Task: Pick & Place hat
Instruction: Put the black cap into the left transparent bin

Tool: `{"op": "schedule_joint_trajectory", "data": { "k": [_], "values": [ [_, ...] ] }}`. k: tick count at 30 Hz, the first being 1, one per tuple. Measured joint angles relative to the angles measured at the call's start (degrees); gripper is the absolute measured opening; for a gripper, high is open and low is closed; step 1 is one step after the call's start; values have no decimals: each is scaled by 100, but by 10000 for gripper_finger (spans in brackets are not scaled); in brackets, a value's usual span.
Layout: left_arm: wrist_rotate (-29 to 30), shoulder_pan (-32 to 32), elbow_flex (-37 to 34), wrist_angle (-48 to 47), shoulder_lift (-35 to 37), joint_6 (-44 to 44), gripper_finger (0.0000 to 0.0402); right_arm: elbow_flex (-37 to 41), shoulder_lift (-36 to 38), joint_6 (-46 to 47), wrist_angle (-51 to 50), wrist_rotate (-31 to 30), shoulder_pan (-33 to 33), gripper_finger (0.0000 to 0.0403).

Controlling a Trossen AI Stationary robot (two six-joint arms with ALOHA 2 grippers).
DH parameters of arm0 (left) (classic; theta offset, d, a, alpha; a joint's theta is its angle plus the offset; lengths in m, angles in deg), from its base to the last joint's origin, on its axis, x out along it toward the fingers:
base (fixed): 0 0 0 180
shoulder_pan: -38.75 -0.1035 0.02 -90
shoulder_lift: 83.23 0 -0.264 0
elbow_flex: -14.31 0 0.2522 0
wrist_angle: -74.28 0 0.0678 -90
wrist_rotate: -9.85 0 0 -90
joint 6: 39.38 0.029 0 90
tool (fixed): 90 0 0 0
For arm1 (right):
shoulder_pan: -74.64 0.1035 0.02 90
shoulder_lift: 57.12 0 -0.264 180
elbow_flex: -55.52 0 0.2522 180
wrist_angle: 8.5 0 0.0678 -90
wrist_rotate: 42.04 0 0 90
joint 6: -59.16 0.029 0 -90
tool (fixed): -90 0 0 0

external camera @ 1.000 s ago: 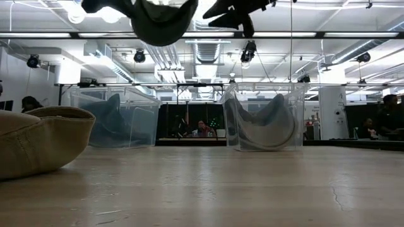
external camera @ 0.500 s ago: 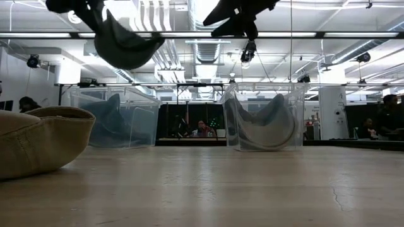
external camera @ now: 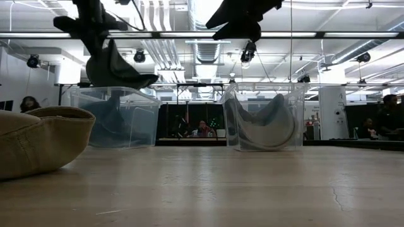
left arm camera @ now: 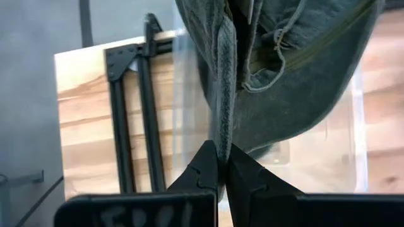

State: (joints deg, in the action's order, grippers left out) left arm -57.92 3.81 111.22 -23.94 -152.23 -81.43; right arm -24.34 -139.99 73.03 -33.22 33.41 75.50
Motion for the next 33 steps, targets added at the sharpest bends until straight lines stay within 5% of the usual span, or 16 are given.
{"op": "schedule_joint_trajectory", "data": {
  "k": [18, 33],
  "values": [
    [-531, -2, -2, -12, -1391, 540, 20, 356, -2, 206, 5, -2, 66, 214],
    [-525, 2, -4, -9, -1792, 675, 47, 401, -2, 223, 6, 0, 116, 215]
  ]
}}
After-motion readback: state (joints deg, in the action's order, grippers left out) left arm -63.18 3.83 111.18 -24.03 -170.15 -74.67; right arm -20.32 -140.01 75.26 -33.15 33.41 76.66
